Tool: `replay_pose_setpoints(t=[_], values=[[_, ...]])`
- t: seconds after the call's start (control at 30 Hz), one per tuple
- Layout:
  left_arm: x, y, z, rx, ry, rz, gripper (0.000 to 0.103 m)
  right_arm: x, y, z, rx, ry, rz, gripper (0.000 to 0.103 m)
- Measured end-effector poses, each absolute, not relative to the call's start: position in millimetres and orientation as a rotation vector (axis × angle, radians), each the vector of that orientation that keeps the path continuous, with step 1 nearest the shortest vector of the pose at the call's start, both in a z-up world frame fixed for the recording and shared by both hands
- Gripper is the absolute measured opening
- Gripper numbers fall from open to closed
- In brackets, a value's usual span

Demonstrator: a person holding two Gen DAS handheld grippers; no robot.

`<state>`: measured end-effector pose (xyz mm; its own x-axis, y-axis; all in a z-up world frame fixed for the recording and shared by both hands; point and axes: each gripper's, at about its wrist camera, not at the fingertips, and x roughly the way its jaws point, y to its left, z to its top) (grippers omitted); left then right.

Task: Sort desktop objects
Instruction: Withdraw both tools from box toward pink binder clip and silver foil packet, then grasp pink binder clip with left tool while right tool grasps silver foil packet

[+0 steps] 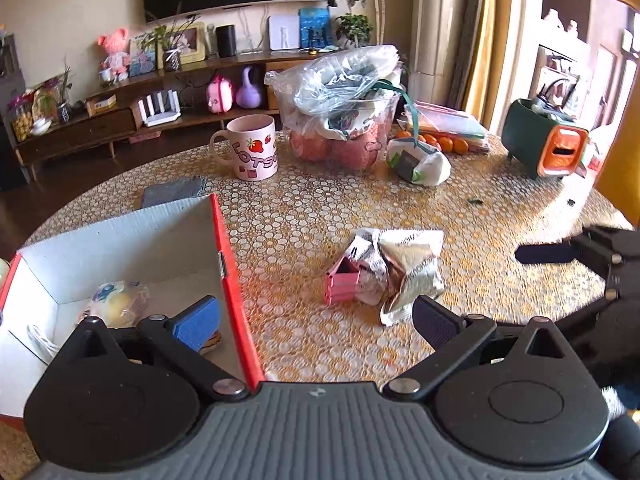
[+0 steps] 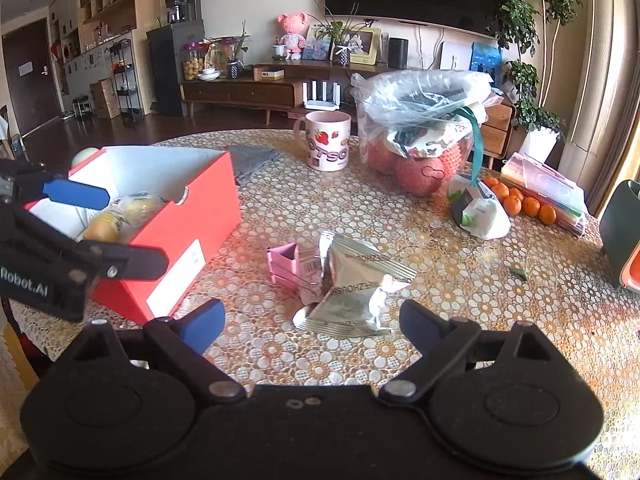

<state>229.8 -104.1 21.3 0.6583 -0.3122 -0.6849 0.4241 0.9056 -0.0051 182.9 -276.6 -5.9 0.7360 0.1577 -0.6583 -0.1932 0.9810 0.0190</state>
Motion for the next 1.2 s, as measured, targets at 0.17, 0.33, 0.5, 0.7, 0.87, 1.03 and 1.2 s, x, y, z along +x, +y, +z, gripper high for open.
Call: replay_pose_setpoints(t=[0.17, 0.33, 0.5, 0.7, 0.87, 1.03, 1.2], values=[[254.7, -127.8, 15.6, 0.110, 0.778, -0.367, 0.103, 195.5, -289.4, -18.6, -0.042, 0.743, 0.170, 0.093], [279.7, -150.4, 3.2, 0.086, 0.816, -0.335, 0.103, 209.9, -300.1, -29.2, -0.038, 0.758, 0.151, 0.093], [301.2, -164.6, -18.9, 0.105, 0.864, -0.282, 0.103, 225.7, -305.5, -41.2, -0.027, 0.779, 0.140, 0.092], [323.1, -167.9, -36.1, 0.083, 0.904, -0.246, 0.103, 244.7, -305.2, -56.0, -0.003, 0.796, 0.135, 0.090], [328.2, -179.8, -42.6, 0.158, 0.873, -0.221, 0.102, 256.7, -302.8, -69.8, 0.003, 0.814, 0.118, 0.087], [328.1, -188.2, -48.2, 0.191, 0.842, -0.191, 0.102, 265.6, -301.6, -80.9, -0.005, 0.818, 0.099, 0.083], [323.8, -194.9, -52.3, 0.133, 0.850, -0.232, 0.097, 269.7, -301.2, -87.5, 0.007, 0.815, 0.092, 0.081]])
